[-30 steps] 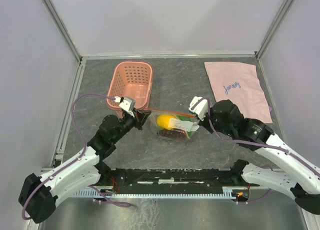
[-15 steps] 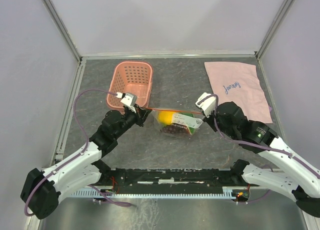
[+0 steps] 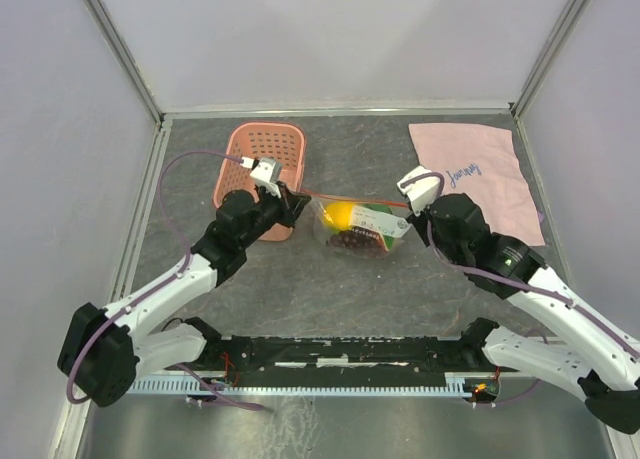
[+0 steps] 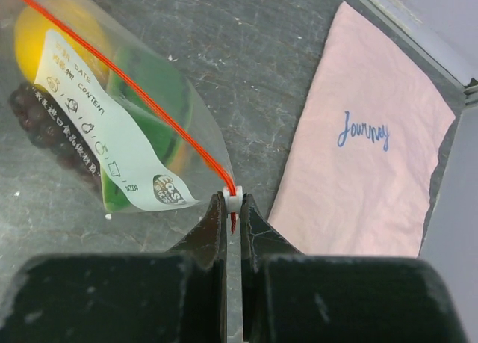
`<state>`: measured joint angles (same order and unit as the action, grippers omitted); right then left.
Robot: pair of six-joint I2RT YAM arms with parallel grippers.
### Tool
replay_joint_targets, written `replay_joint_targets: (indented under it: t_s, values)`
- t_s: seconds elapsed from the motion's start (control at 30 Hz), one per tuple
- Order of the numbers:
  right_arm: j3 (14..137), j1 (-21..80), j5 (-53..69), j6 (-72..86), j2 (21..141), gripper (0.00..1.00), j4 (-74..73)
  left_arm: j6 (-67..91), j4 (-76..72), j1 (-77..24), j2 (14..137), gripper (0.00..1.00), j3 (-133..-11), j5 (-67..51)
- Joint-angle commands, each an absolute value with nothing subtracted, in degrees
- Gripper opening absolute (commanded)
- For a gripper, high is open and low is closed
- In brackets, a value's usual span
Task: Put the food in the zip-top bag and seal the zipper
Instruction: Zip the zipper food storage bag at the center of the board, then place the zipper food storage bag at the center of the board, then reset both arms
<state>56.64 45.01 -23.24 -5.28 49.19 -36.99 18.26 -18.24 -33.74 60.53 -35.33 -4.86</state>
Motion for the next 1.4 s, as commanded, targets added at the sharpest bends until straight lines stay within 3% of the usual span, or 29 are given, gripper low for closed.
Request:
replay_joint_targets:
  t_s: [0.0,0.37,0.53,0.77,0.97,1.0,1.37]
  values:
    - [57.13,44.15,-28.32,-5.76,51.51,0.02,-28.93,20.31,-20.96,-32.98,64.12,0.03,-41.15,-5.58]
    - [54.56,43.07,-25.44,-4.71,53.15,0.02,-26.04,19.87,-19.78,-32.99,67.04,0.05,-43.49,-2.53]
    - [52.38,43.07,-21.21,-3.23,51.58,0.06,-26.72,20.74,-19.53,-32.96,64.28,0.11,-40.67,-1.45]
    - [50.99,43.07,-17.41,-0.8,51.77,0.14,-28.41,21.56,-16.26,-32.97,58.76,0.28,-38.34,-0.84]
    - [51.11,43.07,-18.16,-0.16,49.16,0.34,-29.59,19.74,-7.0,-32.96,50.89,0.54,-39.72,3.35]
    - [50.89,43.07,-18.27,-0.11,48.05,0.41,-29.34,19.65,-4.91,-32.93,49.76,0.58,-40.03,4.98]
    - [50.19,43.07,-20.89,2.26,39.77,0.86,-31.74,17.24,10.5,-33.0,33.43,0.76,-41.54,13.84]
